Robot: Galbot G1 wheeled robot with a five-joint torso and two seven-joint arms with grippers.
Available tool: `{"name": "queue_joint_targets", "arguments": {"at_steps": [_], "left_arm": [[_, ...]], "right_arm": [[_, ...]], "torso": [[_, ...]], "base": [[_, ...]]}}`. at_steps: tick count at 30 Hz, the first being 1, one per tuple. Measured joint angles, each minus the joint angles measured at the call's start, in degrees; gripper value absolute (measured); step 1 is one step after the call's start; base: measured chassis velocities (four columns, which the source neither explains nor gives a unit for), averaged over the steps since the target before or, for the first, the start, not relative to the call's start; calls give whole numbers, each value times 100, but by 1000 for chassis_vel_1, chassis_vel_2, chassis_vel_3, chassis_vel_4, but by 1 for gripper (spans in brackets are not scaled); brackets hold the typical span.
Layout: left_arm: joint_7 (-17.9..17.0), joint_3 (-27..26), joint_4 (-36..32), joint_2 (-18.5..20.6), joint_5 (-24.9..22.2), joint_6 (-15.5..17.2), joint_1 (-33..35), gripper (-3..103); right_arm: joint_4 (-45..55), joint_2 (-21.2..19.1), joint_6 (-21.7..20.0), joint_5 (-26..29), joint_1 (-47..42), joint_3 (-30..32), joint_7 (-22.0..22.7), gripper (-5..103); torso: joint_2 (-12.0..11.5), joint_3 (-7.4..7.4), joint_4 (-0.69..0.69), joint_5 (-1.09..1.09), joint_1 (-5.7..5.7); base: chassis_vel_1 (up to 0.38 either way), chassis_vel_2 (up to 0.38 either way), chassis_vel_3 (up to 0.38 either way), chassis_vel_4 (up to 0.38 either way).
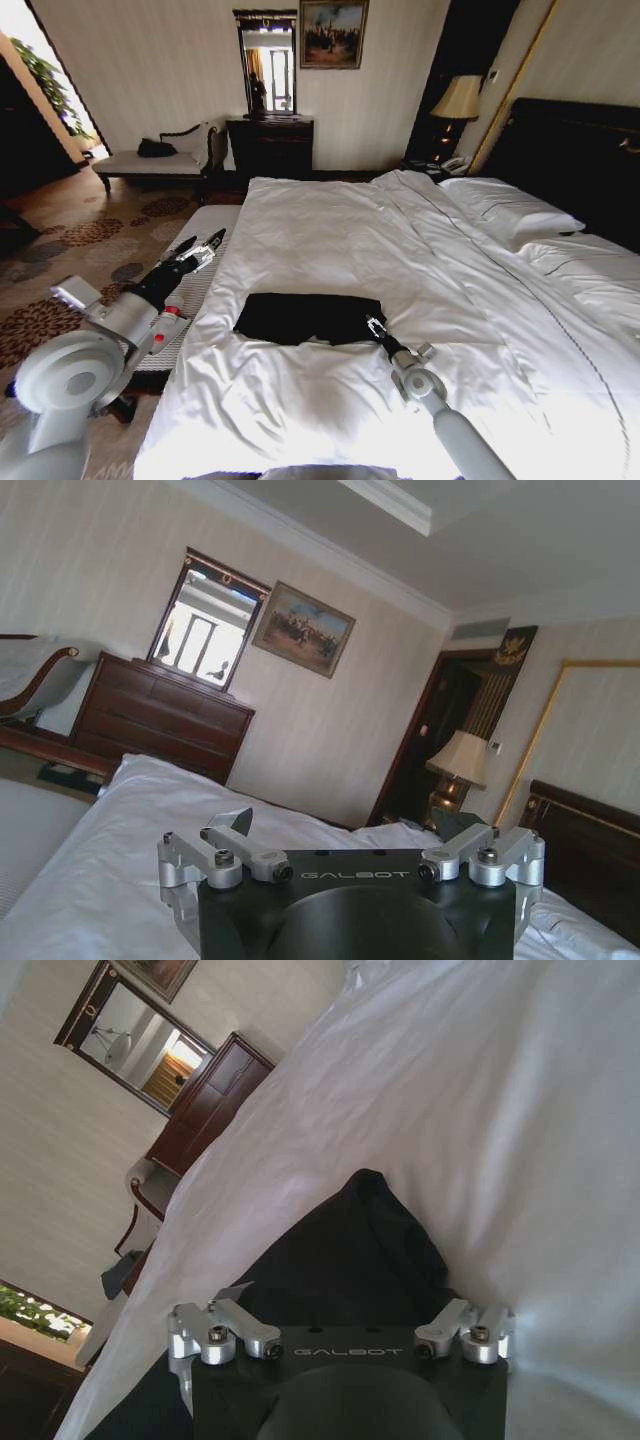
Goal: Fold the clothes on the bed.
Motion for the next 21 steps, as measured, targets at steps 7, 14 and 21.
{"name": "queue_joint_targets", "arguments": {"at_steps": [7, 14, 21], "left_arm": [[0, 1, -7, -5, 31, 8, 21, 100], [0, -48, 17, -14, 33, 2, 16, 100], [4, -104, 39, -24, 34, -21, 12, 100]], "right_arm": [[-43, 48, 14, 9, 86, -65, -38, 58], [17, 61, 45, -4, 11, -105, -218, 37], [-121, 54, 61, -38, 74, -134, -251, 10]], "torso": [[0, 0, 0, 0, 0], [0, 0, -1, 0, 0], [0, 0, 0, 0, 0]], "base": [[0, 0, 0, 0], [0, 0, 0, 0], [0, 0, 0, 0]]}}
